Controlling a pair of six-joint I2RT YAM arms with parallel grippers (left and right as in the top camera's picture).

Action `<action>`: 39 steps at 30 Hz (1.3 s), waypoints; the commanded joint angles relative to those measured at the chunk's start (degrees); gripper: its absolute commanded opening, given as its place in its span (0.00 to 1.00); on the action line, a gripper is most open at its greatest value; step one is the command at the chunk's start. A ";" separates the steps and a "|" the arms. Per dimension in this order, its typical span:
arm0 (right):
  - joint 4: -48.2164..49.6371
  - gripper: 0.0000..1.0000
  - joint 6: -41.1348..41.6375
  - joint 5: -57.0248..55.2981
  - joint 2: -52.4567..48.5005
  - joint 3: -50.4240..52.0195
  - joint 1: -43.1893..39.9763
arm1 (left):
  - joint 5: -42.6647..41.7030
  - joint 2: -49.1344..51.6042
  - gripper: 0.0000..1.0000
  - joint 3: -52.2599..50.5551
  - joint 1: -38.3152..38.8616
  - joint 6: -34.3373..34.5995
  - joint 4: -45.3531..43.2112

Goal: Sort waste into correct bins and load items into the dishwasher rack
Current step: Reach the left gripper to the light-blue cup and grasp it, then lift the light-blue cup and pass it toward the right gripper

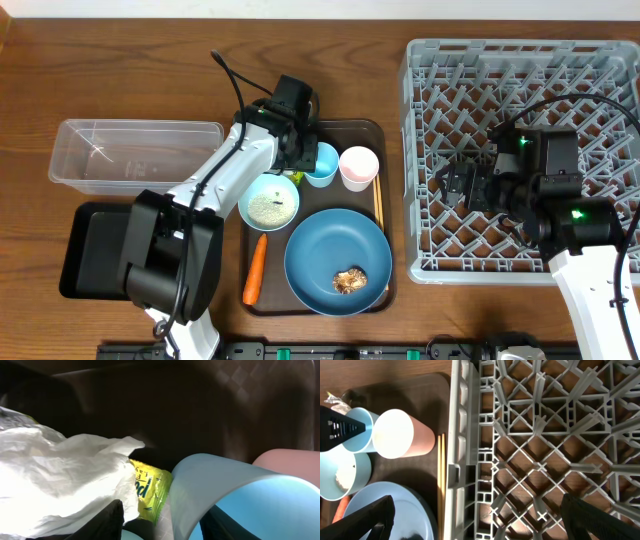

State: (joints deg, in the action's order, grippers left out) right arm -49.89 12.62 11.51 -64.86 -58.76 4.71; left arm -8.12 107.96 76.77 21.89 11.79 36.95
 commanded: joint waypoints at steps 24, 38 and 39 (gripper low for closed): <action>1.79 0.99 2.62 -0.52 -0.02 -0.87 -1.31 | -2.97 -7.08 0.06 2.45 0.20 1.42 3.56; 4.04 0.96 -1.49 13.79 1.16 -0.90 -1.31 | -10.10 -28.94 0.06 2.45 -6.01 0.74 6.62; 5.25 0.93 -2.34 17.73 1.64 -0.90 -1.31 | -13.27 -29.75 0.06 2.45 -6.82 0.74 6.43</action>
State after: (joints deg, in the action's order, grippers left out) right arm -45.95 13.04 18.37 -64.75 -58.76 4.67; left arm -13.37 80.18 78.37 16.75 12.23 43.42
